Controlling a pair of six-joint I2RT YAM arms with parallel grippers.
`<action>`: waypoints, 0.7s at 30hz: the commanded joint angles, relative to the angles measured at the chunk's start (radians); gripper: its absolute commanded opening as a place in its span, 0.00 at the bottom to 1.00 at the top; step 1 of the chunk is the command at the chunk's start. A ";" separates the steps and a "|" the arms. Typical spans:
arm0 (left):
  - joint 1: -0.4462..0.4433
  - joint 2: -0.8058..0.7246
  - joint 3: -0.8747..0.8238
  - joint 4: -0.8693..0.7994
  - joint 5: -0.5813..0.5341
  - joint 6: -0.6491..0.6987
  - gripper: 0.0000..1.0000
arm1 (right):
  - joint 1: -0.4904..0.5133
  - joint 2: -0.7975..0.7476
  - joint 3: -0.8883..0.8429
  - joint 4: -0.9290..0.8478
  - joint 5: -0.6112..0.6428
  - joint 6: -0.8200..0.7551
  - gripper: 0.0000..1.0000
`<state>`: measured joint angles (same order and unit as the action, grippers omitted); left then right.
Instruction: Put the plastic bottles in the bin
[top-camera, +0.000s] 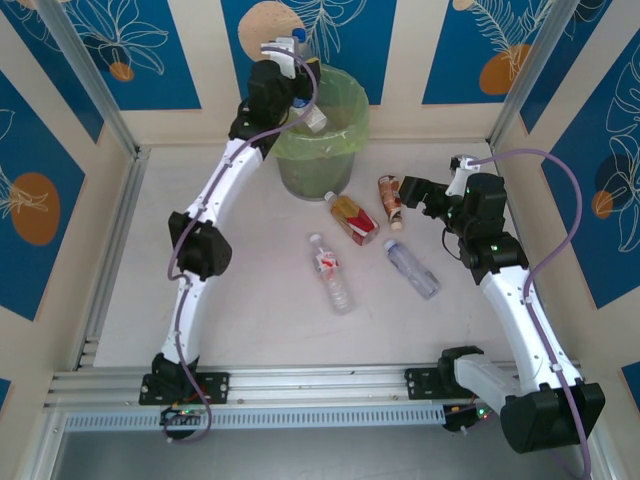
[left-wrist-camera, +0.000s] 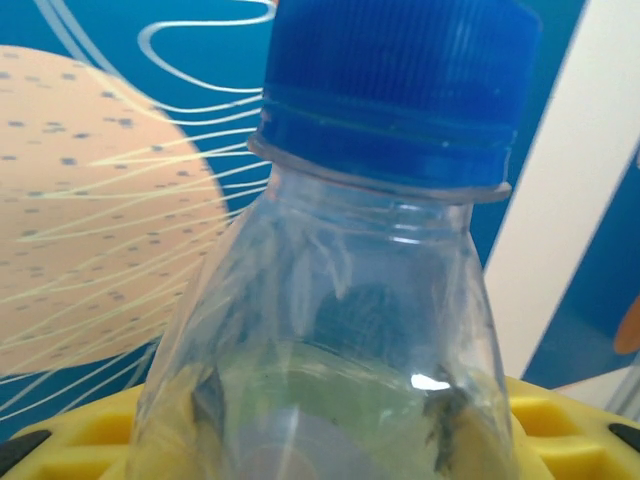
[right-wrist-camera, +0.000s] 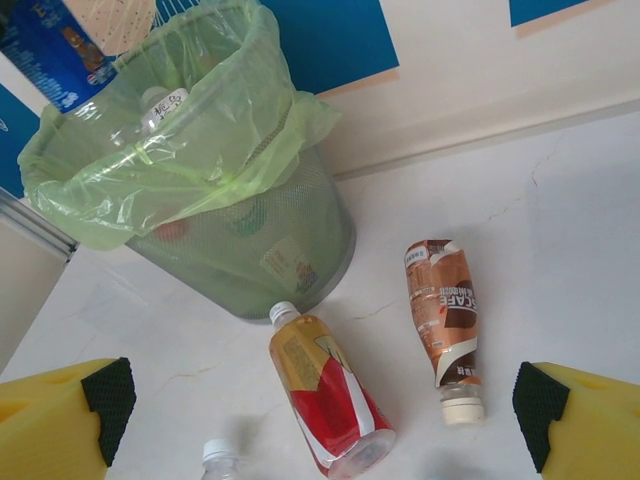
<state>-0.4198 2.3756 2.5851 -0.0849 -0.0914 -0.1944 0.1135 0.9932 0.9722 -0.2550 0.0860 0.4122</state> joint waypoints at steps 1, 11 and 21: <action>0.031 -0.057 -0.003 -0.141 -0.111 0.020 0.39 | -0.005 0.000 -0.003 0.010 -0.015 0.016 1.00; 0.035 0.033 -0.003 -0.239 -0.117 -0.092 0.38 | -0.005 -0.010 0.004 0.001 -0.014 0.023 1.00; 0.027 0.137 -0.008 -0.021 -0.059 -0.248 0.36 | -0.005 -0.011 0.000 -0.004 -0.001 0.014 0.99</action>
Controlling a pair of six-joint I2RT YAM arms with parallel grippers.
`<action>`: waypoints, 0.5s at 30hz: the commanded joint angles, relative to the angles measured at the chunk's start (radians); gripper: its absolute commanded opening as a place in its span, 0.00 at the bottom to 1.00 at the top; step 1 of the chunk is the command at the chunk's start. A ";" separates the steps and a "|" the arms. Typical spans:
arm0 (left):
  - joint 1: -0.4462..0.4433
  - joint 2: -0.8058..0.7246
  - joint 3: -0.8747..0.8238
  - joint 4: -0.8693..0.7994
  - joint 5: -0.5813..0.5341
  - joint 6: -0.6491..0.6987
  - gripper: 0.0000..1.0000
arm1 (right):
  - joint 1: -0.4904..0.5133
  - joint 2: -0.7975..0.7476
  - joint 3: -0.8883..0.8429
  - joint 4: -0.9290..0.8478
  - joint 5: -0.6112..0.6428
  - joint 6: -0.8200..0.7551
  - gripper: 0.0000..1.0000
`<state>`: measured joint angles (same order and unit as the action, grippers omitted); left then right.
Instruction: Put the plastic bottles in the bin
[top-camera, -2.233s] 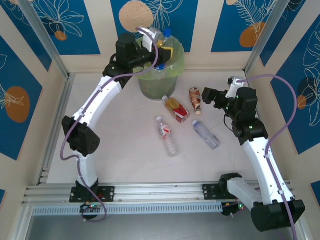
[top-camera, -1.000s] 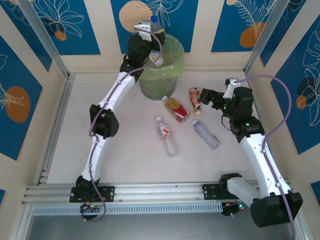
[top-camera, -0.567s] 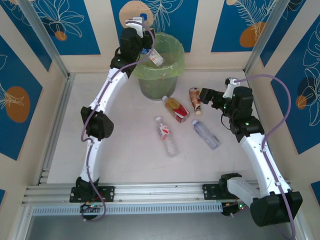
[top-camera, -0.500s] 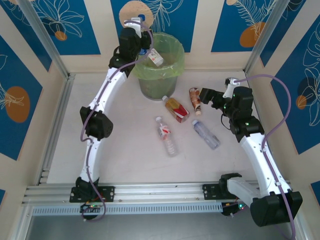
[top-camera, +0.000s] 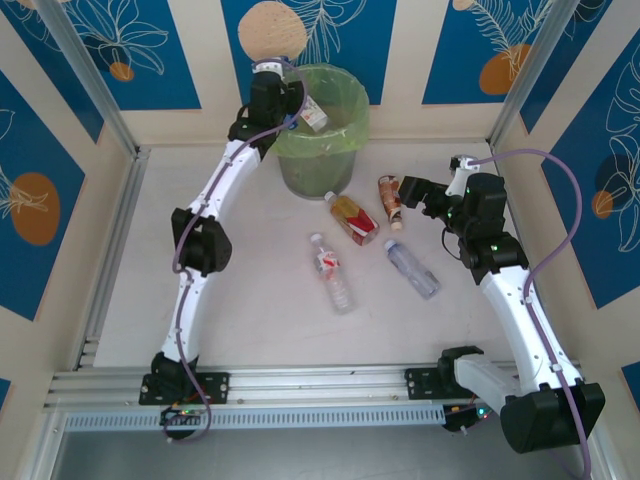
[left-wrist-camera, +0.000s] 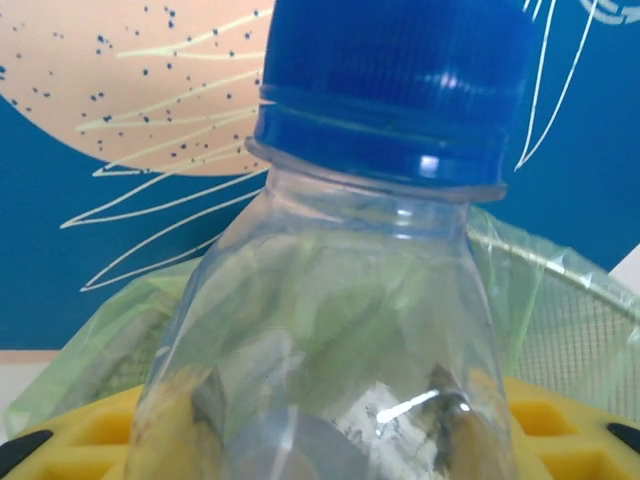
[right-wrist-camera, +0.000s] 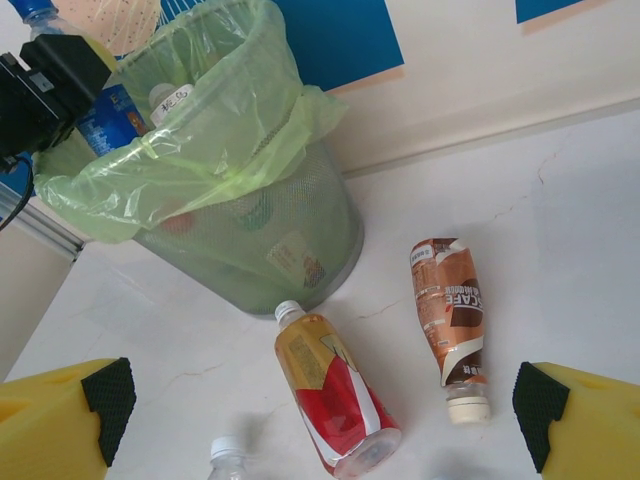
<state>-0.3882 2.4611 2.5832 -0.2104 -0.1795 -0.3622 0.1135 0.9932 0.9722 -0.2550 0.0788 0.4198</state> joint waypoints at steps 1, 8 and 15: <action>-0.005 0.055 -0.006 0.145 0.029 -0.106 0.36 | -0.005 -0.009 0.000 -0.004 0.007 0.007 0.99; -0.019 0.087 0.010 0.482 0.062 -0.281 0.36 | -0.005 -0.001 -0.005 0.008 0.006 0.014 1.00; -0.032 0.087 0.035 0.582 0.229 -0.316 0.36 | -0.006 0.001 -0.006 0.008 0.012 0.004 0.99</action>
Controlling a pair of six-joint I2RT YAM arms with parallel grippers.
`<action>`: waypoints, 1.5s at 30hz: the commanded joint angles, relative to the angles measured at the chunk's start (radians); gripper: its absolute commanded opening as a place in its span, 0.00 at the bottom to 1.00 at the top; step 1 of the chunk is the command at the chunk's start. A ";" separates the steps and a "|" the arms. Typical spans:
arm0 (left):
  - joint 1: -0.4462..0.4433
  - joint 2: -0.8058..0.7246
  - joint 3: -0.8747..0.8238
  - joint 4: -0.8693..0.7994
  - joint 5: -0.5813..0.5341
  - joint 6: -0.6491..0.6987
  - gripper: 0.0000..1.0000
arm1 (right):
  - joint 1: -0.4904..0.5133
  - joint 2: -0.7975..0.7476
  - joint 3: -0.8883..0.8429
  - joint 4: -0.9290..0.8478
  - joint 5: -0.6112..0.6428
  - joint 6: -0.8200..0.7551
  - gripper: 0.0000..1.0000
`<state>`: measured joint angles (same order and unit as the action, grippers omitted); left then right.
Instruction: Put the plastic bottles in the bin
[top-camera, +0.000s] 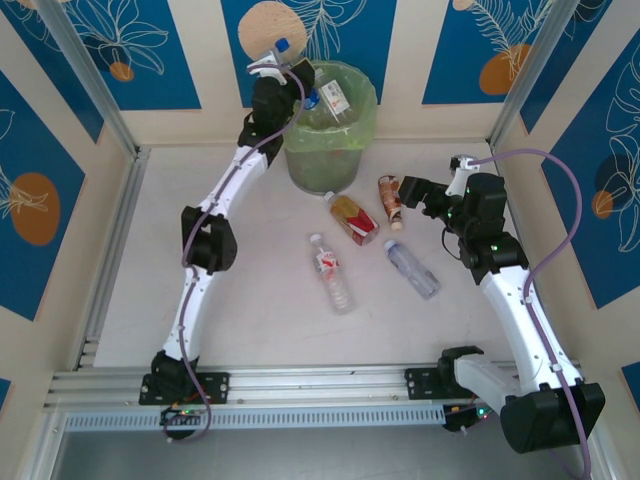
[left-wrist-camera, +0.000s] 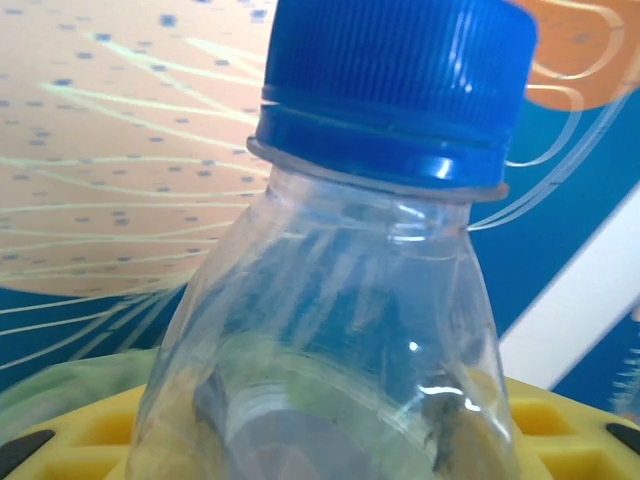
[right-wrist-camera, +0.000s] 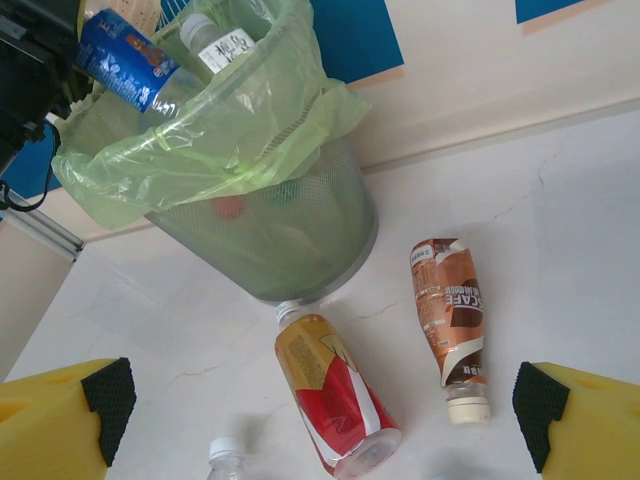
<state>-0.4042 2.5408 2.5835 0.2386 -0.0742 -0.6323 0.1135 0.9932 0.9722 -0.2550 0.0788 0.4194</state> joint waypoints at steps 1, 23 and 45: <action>-0.017 0.009 0.035 0.151 0.158 -0.046 0.36 | -0.006 0.001 -0.007 0.008 0.013 0.003 0.99; -0.022 -0.117 -0.074 -0.159 0.042 0.345 0.87 | -0.007 0.002 -0.007 -0.011 0.006 -0.004 0.99; -0.026 -0.473 -0.305 -0.555 0.123 0.365 1.00 | -0.007 0.191 -0.004 -0.204 0.075 -0.028 0.99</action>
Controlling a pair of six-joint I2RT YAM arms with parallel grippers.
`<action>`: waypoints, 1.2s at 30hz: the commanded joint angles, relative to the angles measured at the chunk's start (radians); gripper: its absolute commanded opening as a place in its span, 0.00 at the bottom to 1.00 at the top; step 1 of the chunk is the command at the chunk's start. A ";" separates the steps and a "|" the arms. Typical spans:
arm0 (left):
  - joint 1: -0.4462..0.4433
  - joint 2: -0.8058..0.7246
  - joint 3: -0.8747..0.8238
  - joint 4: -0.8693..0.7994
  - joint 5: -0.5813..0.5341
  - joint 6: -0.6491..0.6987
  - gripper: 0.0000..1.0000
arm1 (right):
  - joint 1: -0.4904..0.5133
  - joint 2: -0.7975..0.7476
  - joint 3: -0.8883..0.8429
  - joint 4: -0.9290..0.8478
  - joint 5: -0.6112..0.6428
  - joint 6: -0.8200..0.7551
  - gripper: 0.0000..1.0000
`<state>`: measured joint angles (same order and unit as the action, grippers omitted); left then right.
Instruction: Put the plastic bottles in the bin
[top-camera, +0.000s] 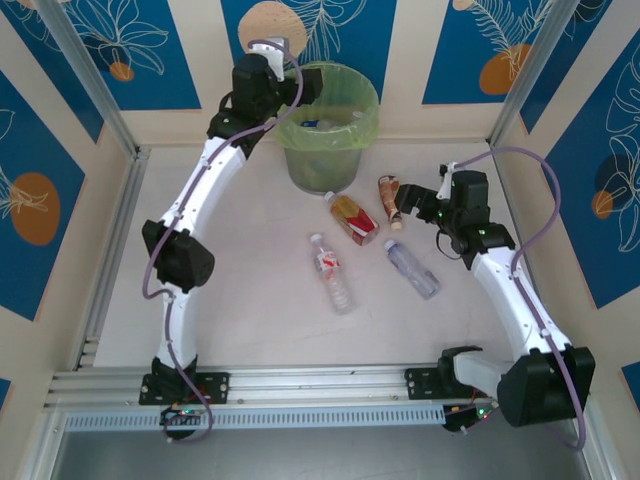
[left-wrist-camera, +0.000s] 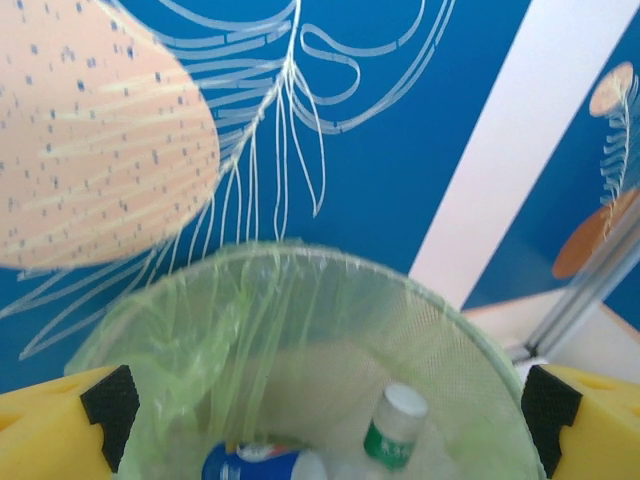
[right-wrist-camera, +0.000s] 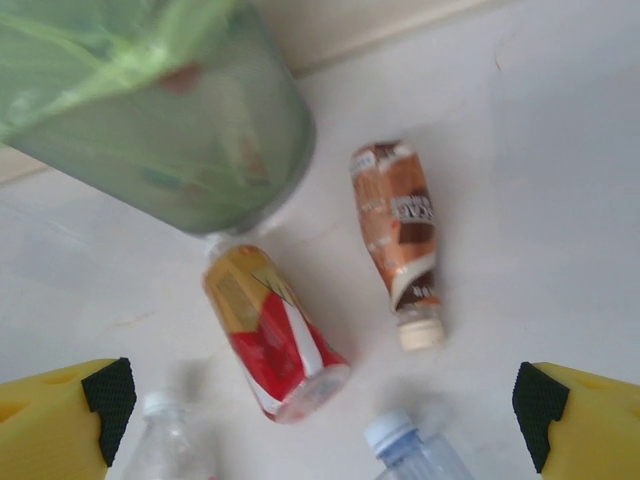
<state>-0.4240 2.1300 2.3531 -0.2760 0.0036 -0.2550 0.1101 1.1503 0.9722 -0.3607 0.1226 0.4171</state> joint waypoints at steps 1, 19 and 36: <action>-0.006 -0.094 -0.125 -0.024 0.049 -0.014 1.00 | -0.003 0.055 -0.003 -0.123 0.034 -0.032 0.99; 0.005 -0.627 -0.996 0.246 -0.018 -0.074 1.00 | 0.092 0.460 0.177 -0.490 0.012 -0.191 0.99; 0.043 -0.792 -1.211 0.233 -0.239 -0.126 1.00 | 0.155 0.719 0.298 -0.594 0.118 -0.273 0.96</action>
<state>-0.3965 1.3617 1.1515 -0.0597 -0.1921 -0.3500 0.2550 1.8385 1.2495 -0.8974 0.2138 0.1623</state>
